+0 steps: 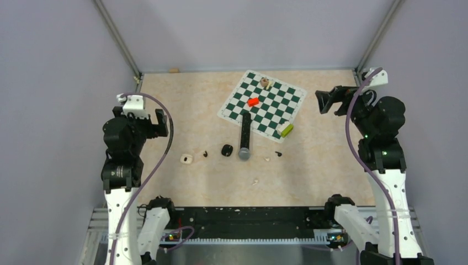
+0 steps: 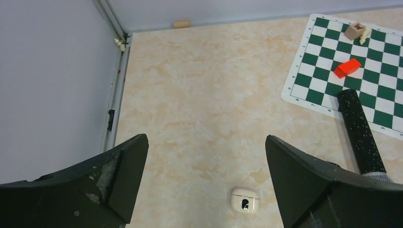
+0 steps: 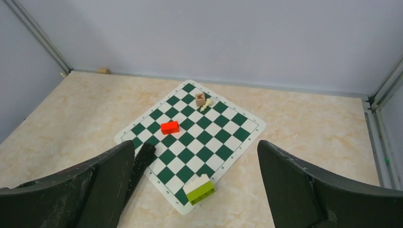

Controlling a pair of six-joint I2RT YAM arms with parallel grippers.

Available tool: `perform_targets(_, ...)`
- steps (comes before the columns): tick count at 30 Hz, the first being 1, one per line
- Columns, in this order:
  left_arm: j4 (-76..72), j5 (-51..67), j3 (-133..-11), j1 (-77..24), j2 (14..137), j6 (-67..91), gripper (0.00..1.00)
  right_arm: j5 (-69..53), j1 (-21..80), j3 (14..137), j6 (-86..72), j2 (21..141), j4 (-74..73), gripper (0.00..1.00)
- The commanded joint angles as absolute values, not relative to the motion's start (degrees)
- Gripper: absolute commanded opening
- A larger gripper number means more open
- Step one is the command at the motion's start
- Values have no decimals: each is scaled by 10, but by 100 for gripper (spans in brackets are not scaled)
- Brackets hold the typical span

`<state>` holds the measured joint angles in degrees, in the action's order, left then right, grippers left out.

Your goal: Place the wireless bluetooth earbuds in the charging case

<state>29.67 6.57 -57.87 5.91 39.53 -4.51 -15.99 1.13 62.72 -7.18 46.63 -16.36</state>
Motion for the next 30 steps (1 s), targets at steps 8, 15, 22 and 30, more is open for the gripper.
perform_targets(8,278,184,-507,63,422,-201,99,-240,19,555,-23,465,-106,99)
perform_targets(15,308,161,-507,62,540,-203,99,-277,18,537,-16,473,-91,99)
perform_targets(22,366,180,-554,62,680,-197,99,-277,20,532,-6,478,-91,98)
perform_targets(30,411,243,-551,61,762,-237,99,-276,21,528,-3,486,-90,98)
